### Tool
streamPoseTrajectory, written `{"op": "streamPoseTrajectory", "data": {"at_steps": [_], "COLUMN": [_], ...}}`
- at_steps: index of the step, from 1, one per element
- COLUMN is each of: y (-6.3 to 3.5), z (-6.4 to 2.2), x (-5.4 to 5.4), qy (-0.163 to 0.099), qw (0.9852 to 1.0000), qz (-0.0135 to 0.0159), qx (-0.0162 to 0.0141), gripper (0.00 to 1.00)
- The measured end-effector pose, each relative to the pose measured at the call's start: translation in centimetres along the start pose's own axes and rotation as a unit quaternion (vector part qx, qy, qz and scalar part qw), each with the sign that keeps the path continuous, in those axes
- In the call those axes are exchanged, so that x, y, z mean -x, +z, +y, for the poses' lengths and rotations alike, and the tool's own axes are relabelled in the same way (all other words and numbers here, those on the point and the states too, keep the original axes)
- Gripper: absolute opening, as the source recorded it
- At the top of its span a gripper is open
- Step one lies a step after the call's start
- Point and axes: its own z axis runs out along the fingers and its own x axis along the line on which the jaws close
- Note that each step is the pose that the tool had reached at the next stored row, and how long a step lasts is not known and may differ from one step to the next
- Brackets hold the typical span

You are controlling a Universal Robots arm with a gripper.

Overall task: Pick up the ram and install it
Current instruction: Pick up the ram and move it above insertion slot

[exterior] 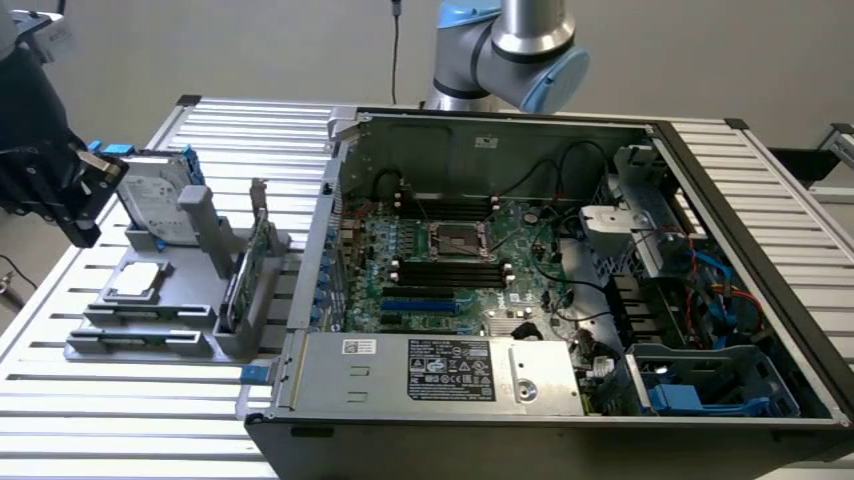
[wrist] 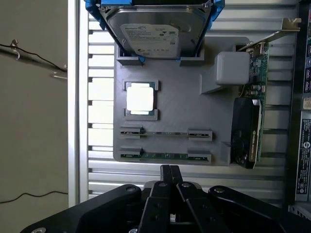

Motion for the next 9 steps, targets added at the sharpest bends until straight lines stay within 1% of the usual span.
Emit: {"op": "streamPoseTrajectory", "data": {"at_steps": [9], "y": [0.02], "z": [0.0], "x": [-0.02], "qy": [-0.002], "qw": [1.0], "qz": [0.0001], "qx": [-0.0001], "gripper": [0.11]}}
